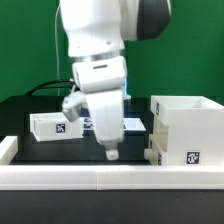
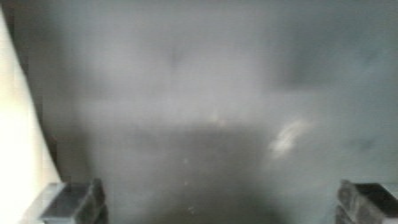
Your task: Assemble drawer
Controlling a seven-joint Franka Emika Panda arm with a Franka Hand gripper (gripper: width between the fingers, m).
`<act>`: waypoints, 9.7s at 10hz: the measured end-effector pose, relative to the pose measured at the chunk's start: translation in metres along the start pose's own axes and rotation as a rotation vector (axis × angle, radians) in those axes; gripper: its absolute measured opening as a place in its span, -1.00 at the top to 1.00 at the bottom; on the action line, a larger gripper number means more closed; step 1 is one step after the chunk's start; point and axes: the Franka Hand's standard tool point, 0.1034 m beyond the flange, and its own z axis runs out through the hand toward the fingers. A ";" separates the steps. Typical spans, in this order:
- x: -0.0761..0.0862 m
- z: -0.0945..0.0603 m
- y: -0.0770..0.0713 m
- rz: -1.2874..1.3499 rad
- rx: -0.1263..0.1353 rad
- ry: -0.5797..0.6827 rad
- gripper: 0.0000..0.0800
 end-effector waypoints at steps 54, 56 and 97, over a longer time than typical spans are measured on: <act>-0.067 0.024 -0.217 1.243 -0.206 -0.026 0.90; -0.052 0.017 -0.200 1.206 -0.223 -0.016 0.90; 0.036 -0.017 -0.042 0.067 -0.020 -0.099 0.90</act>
Offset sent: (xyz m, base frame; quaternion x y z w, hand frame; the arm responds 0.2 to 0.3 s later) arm -0.0590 -0.0093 0.0232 -0.0541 0.0302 0.0775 0.9951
